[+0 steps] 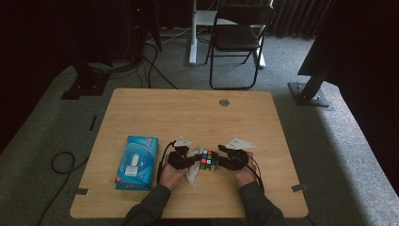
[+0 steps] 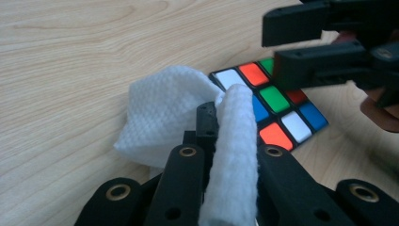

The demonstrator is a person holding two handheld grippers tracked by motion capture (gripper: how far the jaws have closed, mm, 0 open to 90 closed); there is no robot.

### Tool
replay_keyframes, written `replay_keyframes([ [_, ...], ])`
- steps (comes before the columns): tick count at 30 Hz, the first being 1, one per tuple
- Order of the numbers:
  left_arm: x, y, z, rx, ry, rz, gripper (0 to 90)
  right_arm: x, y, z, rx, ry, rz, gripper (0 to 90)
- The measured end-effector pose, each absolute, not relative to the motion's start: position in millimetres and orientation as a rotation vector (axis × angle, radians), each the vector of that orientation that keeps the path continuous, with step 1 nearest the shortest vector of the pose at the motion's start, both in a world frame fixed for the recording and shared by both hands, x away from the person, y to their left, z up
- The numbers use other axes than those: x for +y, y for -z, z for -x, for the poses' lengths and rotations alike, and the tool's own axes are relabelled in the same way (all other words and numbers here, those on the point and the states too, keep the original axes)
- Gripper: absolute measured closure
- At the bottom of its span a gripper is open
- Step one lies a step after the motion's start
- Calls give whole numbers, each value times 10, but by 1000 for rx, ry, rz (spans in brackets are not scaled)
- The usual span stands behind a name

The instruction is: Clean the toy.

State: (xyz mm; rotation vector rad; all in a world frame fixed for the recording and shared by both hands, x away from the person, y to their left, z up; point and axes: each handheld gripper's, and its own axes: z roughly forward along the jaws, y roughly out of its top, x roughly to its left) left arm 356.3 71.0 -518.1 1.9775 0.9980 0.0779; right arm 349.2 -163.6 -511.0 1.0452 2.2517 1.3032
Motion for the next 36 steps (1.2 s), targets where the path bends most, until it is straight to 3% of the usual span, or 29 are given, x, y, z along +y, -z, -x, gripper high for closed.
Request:
replay_keyframes([
  [6, 693, 5184, -3533, 1023, -161, -2020, 826, -1627, 5105, -3499, 2228, -1285, -1086, 547],
  [18, 713, 5311, -3545, 1134, -292, -2134, 598, -1629, 5102, -3499, 2234, -1287, -1092, 543],
  [25, 649, 5330, -3531, 1101, -339, -2192, 519, -1636, 5090, -3489, 2251, -1282, -1095, 538],
  [27, 622, 5329, -3519, 1085, -379, -2219, 528, -1636, 5088, -3486, 2253, -1280, -1096, 538],
  [33, 583, 5320, -3511, 1042, -345, -2236, 811, -1636, 5081, -3480, 2257, -1274, -1101, 533],
  [36, 587, 5324, -3508, 1040, -334, -2229, 856, -1641, 5078, -3478, 2260, -1275, -1102, 526],
])
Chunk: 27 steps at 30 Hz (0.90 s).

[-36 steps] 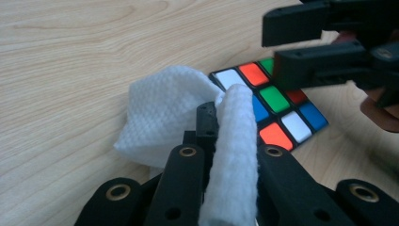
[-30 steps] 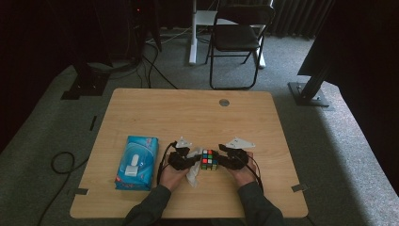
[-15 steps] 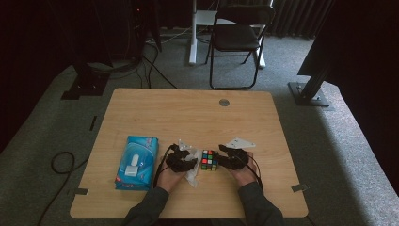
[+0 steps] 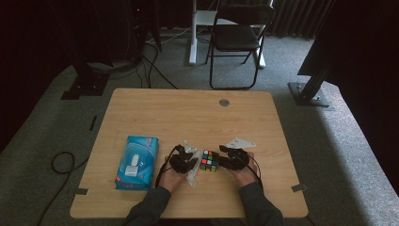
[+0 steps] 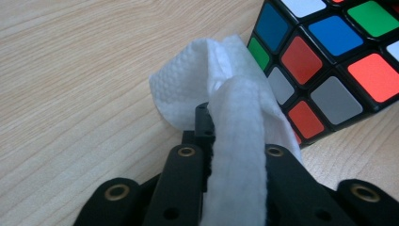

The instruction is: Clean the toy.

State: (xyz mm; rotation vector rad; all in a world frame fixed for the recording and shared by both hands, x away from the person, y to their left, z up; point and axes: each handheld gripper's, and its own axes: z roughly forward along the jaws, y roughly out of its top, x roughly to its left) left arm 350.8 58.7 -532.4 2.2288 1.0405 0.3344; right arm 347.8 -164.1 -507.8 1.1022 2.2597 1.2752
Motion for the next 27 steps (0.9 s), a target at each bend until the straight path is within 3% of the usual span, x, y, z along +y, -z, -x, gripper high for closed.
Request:
replay_keyframes([
  [18, 633, 5318, -3519, 1087, -291, -2162, 870, -1685, 5053, -3425, 2294, -1301, -1172, 551],
  [27, 680, 5092, -3490, 1044, -287, -2069, 871, -1694, 5049, -3430, 2311, -1318, -1236, 553],
])
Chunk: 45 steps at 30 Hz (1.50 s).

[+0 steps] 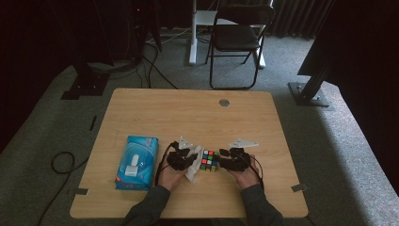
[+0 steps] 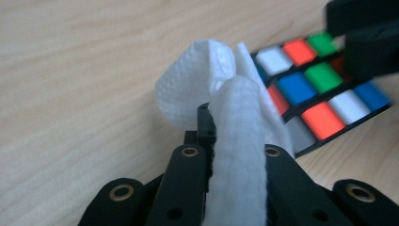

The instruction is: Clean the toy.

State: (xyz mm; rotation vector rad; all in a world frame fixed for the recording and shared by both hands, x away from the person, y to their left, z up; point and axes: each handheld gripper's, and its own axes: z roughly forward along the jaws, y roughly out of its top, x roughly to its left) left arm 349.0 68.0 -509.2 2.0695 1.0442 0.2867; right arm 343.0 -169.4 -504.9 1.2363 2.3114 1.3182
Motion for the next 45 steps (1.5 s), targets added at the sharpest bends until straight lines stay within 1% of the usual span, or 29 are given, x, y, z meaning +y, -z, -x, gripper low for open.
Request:
replay_keyframes([
  [9, 658, 4863, -3478, 995, -254, -1983, 871, -1708, 5059, -3450, 2313, -1334, -1251, 552],
  [13, 619, 4918, -3542, 1008, -241, -1996, 870, -1713, 5063, -3455, 2316, -1342, -1252, 553],
  [18, 544, 5025, -3584, 1023, -237, -2031, 869, -1711, 5060, -3464, 2325, -1347, -1242, 581],
  [31, 510, 5233, -3640, 1067, -204, -2081, 868, -1690, 5068, -3483, 2303, -1348, -1249, 606],
  [34, 505, 5230, -3620, 1064, -193, -2083, 868, -1689, 5069, -3491, 2294, -1345, -1247, 621],
  [36, 490, 5220, -3594, 1060, -208, -2094, 867, -1689, 5069, -3492, 2285, -1323, -1245, 623],
  [40, 503, 5223, -3557, 1056, -184, -2088, 867, -1698, 5066, -3491, 2271, -1312, -1254, 630],
  [45, 511, 5205, -3551, 1052, -192, -2067, 866, -1700, 5071, -3497, 2251, -1306, -1268, 633],
])
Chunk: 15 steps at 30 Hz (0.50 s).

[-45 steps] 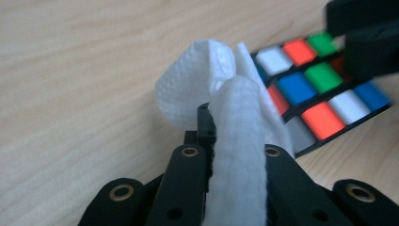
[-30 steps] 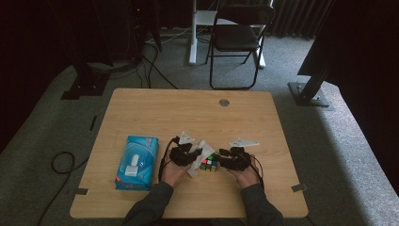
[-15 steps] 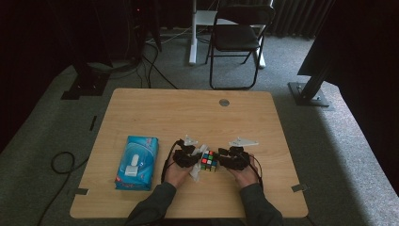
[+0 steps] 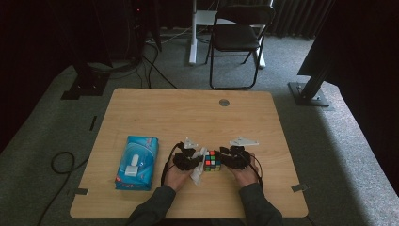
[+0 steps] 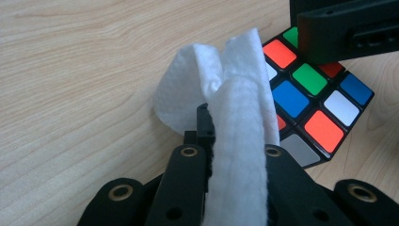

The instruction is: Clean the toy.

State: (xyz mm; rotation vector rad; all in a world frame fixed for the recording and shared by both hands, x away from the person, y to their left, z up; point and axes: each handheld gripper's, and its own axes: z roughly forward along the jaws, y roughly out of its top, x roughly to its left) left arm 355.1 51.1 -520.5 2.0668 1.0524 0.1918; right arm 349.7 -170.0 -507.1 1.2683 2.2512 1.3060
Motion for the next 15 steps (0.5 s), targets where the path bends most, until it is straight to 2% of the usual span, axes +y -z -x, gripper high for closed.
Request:
replay_keyframes([
  [7, 532, 5121, -3579, 1036, -209, -2003, 859, -1701, 5075, -3496, 2249, -1313, -1270, 640],
  [15, 499, 5280, -3569, 1056, -211, -2059, 860, -1697, 5077, -3487, 2243, -1313, -1270, 643],
])
